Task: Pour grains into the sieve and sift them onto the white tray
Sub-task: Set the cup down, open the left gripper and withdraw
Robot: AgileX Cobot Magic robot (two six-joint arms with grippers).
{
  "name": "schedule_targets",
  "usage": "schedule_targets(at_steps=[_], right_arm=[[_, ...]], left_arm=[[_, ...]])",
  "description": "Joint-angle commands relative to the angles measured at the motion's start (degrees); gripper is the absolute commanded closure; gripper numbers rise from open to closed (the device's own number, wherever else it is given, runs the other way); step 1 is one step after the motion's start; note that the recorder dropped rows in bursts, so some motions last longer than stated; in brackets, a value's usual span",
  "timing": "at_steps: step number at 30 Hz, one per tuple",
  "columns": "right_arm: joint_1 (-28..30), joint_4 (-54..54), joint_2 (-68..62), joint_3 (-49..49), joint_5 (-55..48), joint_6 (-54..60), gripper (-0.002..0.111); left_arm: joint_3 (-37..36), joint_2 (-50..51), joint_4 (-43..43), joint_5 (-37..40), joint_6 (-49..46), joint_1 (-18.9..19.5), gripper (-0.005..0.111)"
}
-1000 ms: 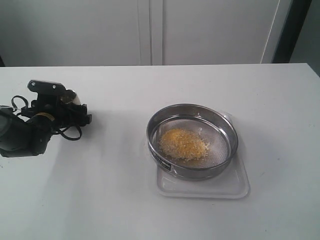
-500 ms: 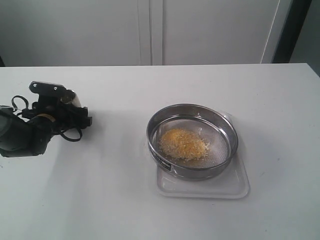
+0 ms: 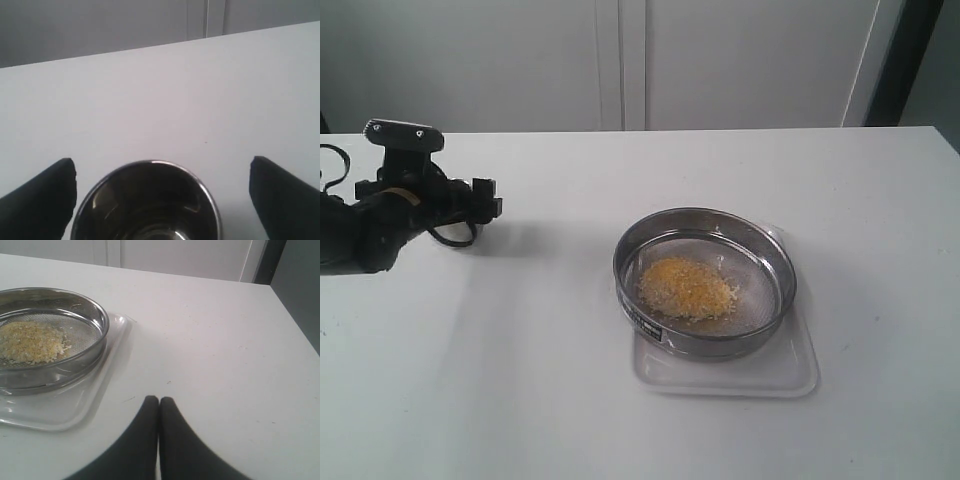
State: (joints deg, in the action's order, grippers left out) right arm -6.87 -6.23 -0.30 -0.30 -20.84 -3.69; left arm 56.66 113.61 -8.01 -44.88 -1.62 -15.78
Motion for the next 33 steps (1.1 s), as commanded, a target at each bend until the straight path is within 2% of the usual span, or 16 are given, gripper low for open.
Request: schedule_targets(at_steps=[1, 5, 7, 11, 16, 25, 33], right_arm=[[-0.06, 0.19, 0.3, 0.3, 0.79, -0.04, 0.108], [-0.06, 0.19, 0.3, 0.3, 0.79, -0.04, 0.108], [-0.06, 0.19, 0.3, 0.3, 0.79, -0.04, 0.108], [-0.06, 0.19, 0.3, 0.3, 0.79, -0.04, 0.108], [-0.06, 0.19, 0.3, 0.3, 0.79, -0.04, 0.108], [-0.06, 0.19, 0.3, 0.3, 0.79, -0.04, 0.108], [-0.06, 0.19, 0.3, 0.3, 0.79, -0.04, 0.108]], left_arm=[[0.13, -4.59, -0.03, 4.7, 0.37, 0.28, 0.014], [0.13, -8.64, -0.03, 9.9, 0.37, 0.28, 0.014], [0.13, -11.59, -0.03, 14.03, 0.37, 0.28, 0.021], [0.13, -17.38, -0.03, 22.41, 0.37, 0.28, 0.054], [0.13, -24.3, -0.03, 35.61, 0.37, 0.28, 0.105], [0.13, -33.51, -0.03, 60.61, 0.37, 0.28, 0.107], [0.13, -39.05, -0.03, 75.23, 1.08, 0.49, 0.107]])
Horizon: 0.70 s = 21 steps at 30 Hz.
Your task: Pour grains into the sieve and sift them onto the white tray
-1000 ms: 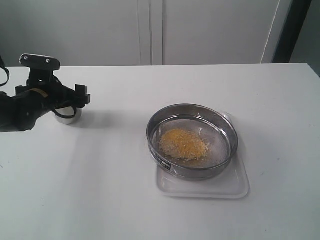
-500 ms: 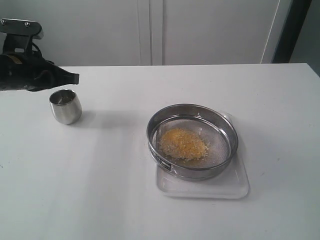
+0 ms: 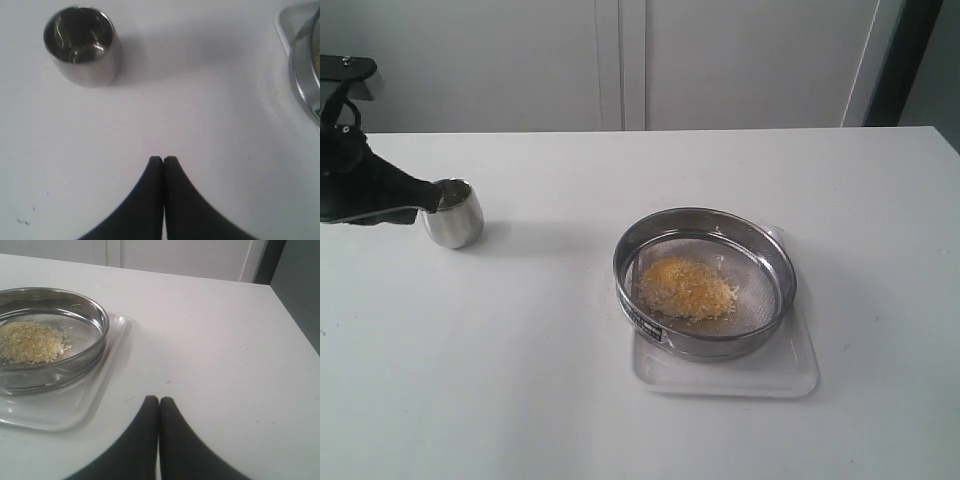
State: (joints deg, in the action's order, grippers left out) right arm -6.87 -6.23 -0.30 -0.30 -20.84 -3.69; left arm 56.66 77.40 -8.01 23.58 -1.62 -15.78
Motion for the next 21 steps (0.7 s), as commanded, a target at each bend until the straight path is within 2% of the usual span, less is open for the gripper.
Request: schedule_targets(at_steps=[1, 8, 13, 21], right_arm=[[-0.06, 0.19, 0.3, 0.3, 0.79, -0.04, 0.108], [-0.06, 0.19, 0.3, 0.3, 0.79, -0.04, 0.108], [-0.06, 0.19, 0.3, 0.3, 0.79, -0.04, 0.108], [-0.06, 0.19, 0.3, 0.3, 0.79, -0.04, 0.108]], left_arm=[[0.13, -3.73, 0.2, 8.56, 2.03, 0.9, 0.107], [0.13, -9.66, 2.16, 17.07, 3.12, 6.02, 0.107], [0.02, -15.26, 2.16, 19.48, 3.12, 9.39, 0.107], [-1.75, -25.38, 2.32, 19.3, 3.12, 9.93, 0.107]])
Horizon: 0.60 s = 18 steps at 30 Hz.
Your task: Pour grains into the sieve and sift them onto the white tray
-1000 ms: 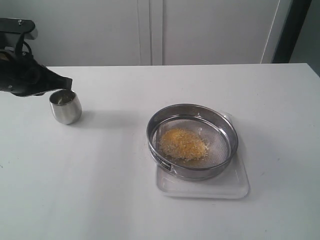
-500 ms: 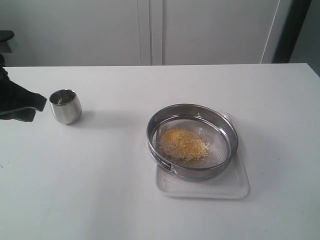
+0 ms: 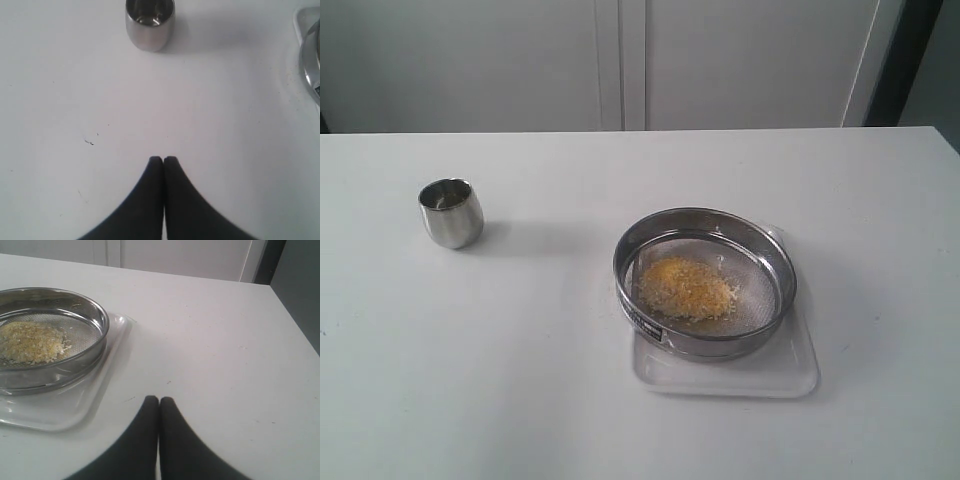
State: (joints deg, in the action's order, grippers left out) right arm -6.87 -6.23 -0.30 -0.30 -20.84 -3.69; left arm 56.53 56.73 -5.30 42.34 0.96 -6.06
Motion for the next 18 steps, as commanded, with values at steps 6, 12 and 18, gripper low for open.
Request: schedule_targets(at_steps=[6, 12, 18], right_arm=[[-0.06, 0.19, 0.3, 0.3, 0.79, -0.04, 0.108], [-0.06, 0.19, 0.3, 0.3, 0.79, -0.04, 0.108], [-0.06, 0.19, 0.3, 0.3, 0.79, -0.04, 0.108]], left_arm=[[-7.52, -12.86, -0.4, -2.15, 0.54, 0.21, 0.107], [-13.6, -19.22, -0.4, -4.88, 0.54, 0.21, 0.107], [-19.61, -25.16, -0.4, -7.51, -0.14, 0.21, 0.107]])
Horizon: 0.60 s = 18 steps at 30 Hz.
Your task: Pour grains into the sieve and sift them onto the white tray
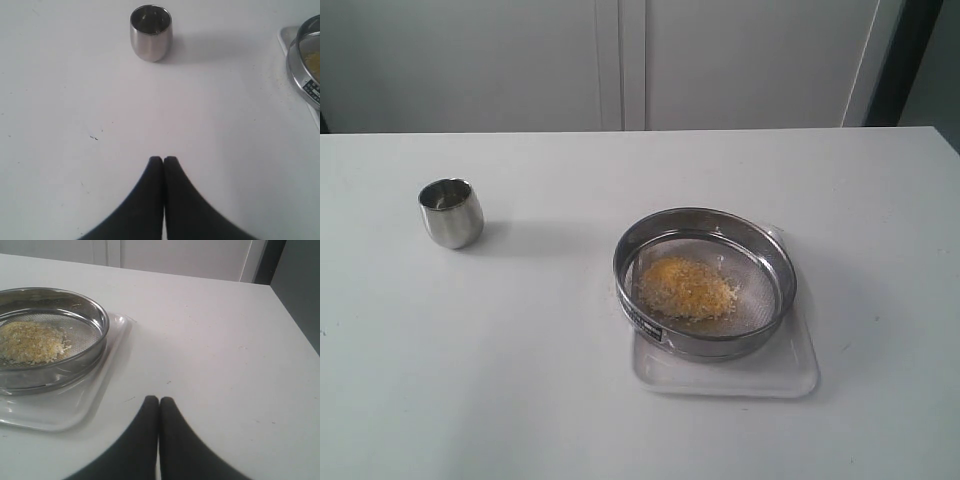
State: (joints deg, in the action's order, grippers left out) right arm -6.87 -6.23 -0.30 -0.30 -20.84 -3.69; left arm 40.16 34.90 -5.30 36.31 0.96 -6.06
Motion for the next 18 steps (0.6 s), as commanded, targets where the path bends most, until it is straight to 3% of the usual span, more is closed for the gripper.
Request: schedule_targets(at_steps=[1, 7, 18], right_arm=[[-0.06, 0.19, 0.3, 0.3, 0.79, -0.04, 0.108], [-0.06, 0.19, 0.3, 0.3, 0.79, -0.04, 0.108], [-0.06, 0.19, 0.3, 0.3, 0.79, -0.04, 0.108]], left_arm=[[-4.31, -4.27, -0.4, -1.98, -0.96, 0.21, 0.107], [-8.75, -7.62, -0.18, -2.14, -2.51, 0.21, 0.107], [-9.0, -7.75, -0.18, -0.74, -2.73, 0.21, 0.107]])
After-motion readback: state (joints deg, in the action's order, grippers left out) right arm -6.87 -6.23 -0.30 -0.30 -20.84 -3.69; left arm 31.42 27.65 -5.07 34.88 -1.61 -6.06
